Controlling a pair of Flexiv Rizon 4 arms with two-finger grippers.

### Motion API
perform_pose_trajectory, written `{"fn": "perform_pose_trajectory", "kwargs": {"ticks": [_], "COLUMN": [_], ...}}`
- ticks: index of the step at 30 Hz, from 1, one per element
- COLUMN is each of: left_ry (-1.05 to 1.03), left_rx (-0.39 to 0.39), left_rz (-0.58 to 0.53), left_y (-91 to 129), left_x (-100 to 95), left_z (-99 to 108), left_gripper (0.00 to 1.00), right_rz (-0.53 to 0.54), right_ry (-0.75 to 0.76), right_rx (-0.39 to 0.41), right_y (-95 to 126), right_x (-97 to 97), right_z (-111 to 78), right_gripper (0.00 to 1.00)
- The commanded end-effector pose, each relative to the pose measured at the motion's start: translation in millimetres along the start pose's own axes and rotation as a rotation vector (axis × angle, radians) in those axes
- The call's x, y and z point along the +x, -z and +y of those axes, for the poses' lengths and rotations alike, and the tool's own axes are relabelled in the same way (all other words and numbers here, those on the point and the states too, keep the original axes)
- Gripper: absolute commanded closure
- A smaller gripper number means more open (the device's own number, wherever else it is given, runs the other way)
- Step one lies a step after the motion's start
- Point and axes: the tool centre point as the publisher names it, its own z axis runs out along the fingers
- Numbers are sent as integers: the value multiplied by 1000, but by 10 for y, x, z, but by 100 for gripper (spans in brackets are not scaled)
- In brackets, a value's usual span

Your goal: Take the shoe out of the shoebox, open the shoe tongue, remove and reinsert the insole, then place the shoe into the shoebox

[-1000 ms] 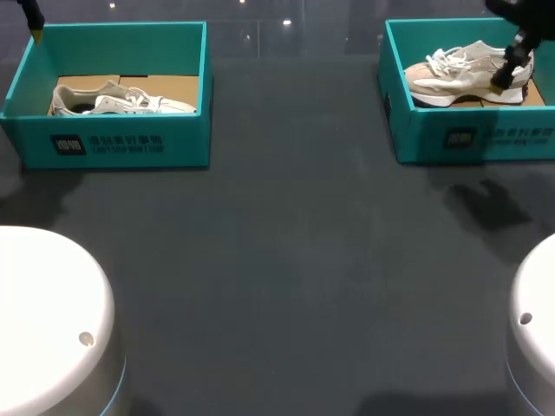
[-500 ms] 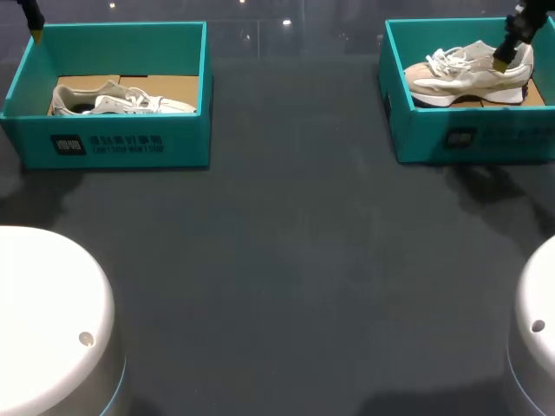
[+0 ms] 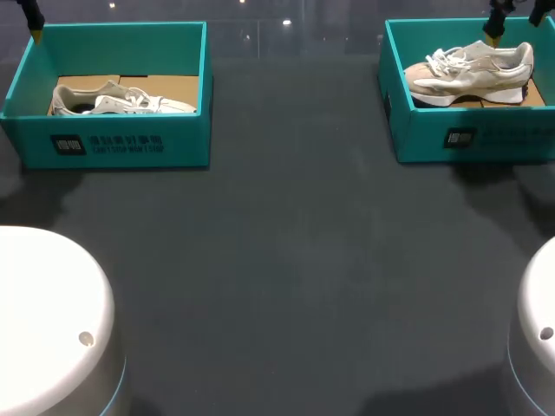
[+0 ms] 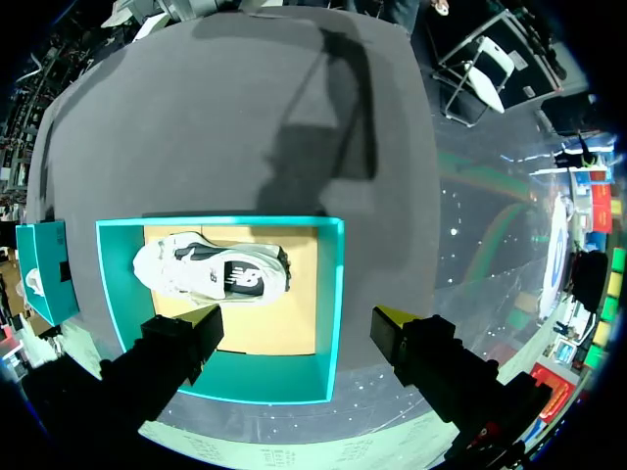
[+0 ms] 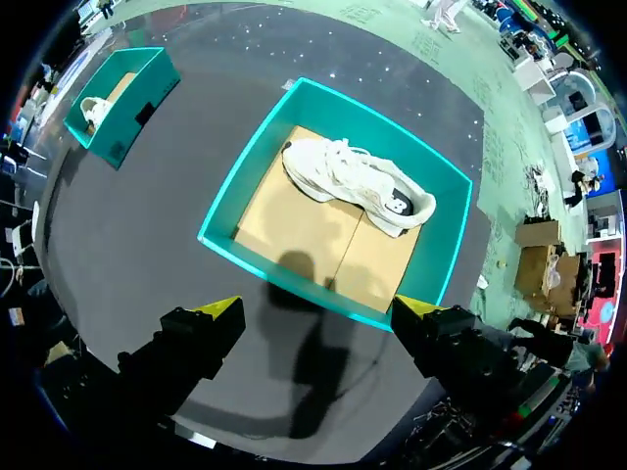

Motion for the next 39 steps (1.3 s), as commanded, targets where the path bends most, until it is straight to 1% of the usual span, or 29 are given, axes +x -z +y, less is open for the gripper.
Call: {"fn": "perform_pose_trajectory", "kwargs": {"ticks": [1, 14, 15, 16, 18, 19, 21, 22, 24, 25, 39], "left_ry": [-1, -1, -1, -1, -1, -1, -1, -1, -1, -1, -1], "left_rx": [-1, -1, -1, -1, -1, -1, -1, -1, -1, -1, -1], "left_rz": [2, 2, 2, 2, 2, 2, 2, 2, 2, 2, 2], "left_y": [3, 3, 3, 3, 3, 3, 3, 3, 3, 3, 3], "left_x": [5, 5, 5, 5, 5, 5, 5, 5, 5, 5, 5], "left_z": [-7, -7, -7, -7, -7, -7, -7, -7, -7, -7, -7], "left_gripper": [0, 0, 0, 0, 0, 0, 0, 0, 0, 0, 0], "right_rz": [10, 10, -10, -3, -17, -16, -31, -36, -65, -83, -83], "right_ry": [-86, -86, -110, -132, -184, -199, -221, -238, -238, -232, -232], "right_rx": [123, 123, 120, 110, 119, 103, 96, 72, 34, 49, 49], "right_y": [-106, -106, -127, -161, -265, -291, -354, -384, -436, -514, -514], "right_x": [-61, -61, -94, -149, -260, -311, -420, -498, -585, -639, -639], "right_z": [286, 286, 333, 378, 468, 502, 586, 637, 697, 732, 732], "right_gripper": [0, 0, 0, 0, 0, 0, 0, 0, 0, 0, 0]}}
